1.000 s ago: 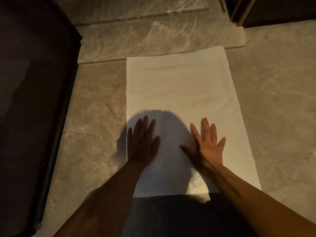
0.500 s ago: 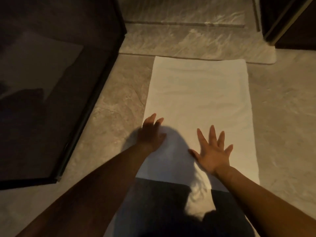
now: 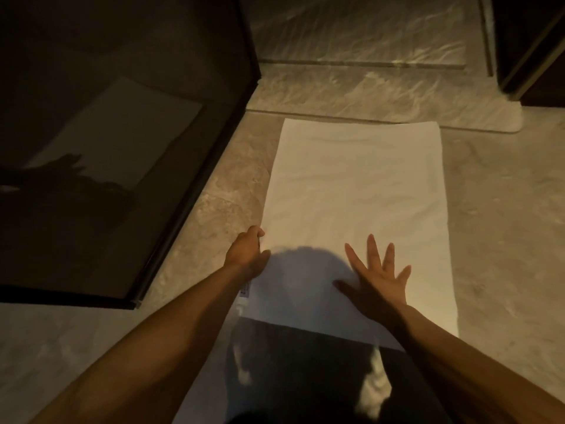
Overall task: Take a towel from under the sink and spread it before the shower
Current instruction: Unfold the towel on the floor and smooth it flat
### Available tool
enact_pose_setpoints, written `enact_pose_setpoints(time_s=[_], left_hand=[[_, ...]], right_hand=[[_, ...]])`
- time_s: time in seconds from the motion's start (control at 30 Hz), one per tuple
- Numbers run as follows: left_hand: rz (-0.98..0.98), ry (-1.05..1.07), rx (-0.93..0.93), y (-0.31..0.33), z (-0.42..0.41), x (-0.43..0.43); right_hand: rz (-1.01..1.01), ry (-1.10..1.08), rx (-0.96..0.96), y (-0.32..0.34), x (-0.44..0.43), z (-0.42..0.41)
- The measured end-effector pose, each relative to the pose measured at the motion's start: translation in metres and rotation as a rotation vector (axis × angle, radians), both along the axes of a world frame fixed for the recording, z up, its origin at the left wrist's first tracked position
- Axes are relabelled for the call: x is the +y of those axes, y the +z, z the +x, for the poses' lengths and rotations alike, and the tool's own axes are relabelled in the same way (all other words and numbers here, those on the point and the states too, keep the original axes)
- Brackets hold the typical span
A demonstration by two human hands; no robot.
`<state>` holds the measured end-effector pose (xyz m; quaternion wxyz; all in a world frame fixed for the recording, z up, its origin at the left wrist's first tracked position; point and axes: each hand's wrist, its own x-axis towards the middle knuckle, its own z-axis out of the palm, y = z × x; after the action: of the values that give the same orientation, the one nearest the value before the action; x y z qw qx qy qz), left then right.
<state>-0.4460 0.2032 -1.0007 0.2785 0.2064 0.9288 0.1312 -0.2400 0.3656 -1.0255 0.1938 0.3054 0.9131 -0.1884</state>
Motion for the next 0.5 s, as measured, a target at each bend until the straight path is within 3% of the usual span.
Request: enact_pose_setpoints(time_s=[0.5], left_hand=[[0.125, 0.182, 0.092, 0.023, -0.002, -0.011]], right_hand=[[-0.012, 0.036, 0.066, -0.004, -0.017, -0.015]])
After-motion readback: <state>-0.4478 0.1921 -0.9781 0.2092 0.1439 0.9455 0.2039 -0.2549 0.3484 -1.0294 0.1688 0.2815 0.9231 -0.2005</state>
